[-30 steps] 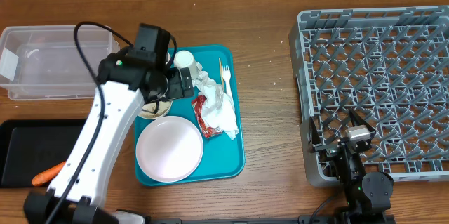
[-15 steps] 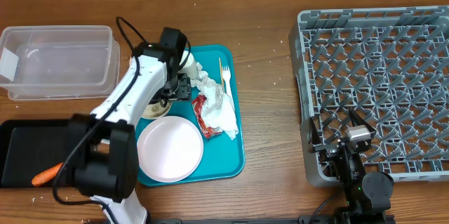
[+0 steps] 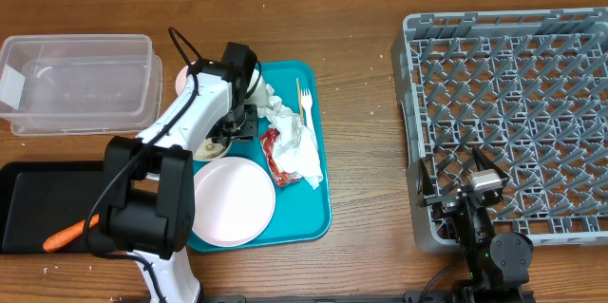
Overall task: Sort waste into correct bins and load items into the dishwasher
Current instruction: 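Grasp the rim of the rice bowl with the left gripper, then tip the rice bowl over the black tray to empty the rice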
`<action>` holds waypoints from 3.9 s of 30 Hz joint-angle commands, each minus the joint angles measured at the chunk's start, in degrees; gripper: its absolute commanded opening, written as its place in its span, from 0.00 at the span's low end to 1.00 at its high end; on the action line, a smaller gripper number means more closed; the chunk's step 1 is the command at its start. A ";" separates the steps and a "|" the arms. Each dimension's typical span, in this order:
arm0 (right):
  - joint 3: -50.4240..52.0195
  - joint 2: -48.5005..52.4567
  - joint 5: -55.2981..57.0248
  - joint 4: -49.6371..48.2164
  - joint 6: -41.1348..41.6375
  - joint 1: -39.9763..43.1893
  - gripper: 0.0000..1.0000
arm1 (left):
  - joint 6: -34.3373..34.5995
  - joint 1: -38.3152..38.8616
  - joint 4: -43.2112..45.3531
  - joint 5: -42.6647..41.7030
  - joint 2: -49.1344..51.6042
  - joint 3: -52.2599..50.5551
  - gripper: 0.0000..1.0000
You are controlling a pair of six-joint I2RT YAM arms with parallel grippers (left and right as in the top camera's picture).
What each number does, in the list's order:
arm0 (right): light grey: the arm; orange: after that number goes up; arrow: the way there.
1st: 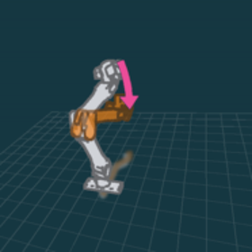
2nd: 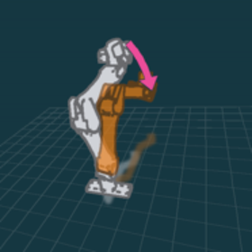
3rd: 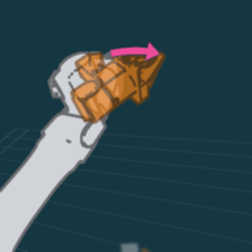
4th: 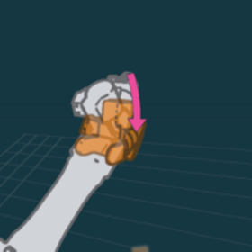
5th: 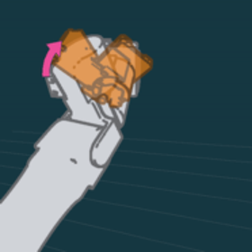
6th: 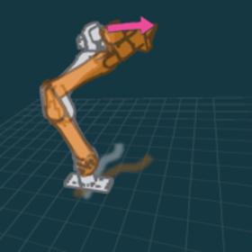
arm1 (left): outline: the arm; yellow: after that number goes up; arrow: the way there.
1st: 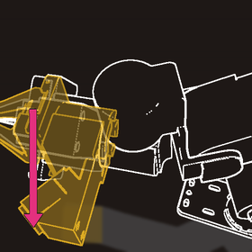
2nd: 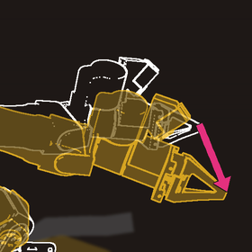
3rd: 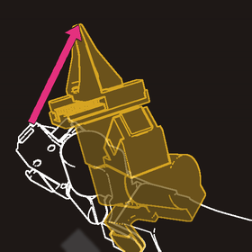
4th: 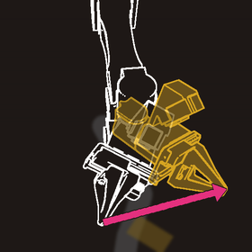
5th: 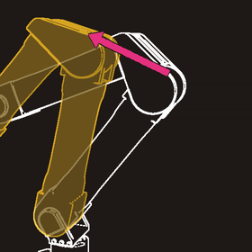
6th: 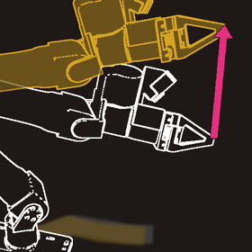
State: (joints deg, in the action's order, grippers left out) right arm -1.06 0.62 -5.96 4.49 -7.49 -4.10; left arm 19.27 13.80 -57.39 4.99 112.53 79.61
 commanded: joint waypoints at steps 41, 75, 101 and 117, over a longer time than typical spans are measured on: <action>0.59 -0.44 0.35 -0.24 0.42 0.37 1.00 | 3.85 -47.74 -7.82 -26.43 -28.22 -0.98 0.04; 0.59 -0.44 0.35 -0.24 0.42 0.37 1.00 | 0.04 -86.51 5.55 -77.72 -14.60 -16.15 0.04; 0.59 -0.44 0.35 -0.24 0.42 0.37 1.00 | 3.96 -87.76 4.52 -85.96 -11.26 -16.15 0.04; 0.59 -0.44 0.35 -0.24 0.42 0.37 1.00 | 8.81 -87.03 11.17 -89.37 -11.26 -16.15 0.04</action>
State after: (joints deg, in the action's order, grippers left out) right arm -1.06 0.62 -5.96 4.49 -7.49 -4.10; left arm 26.59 -73.60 -46.48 -81.30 100.97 63.24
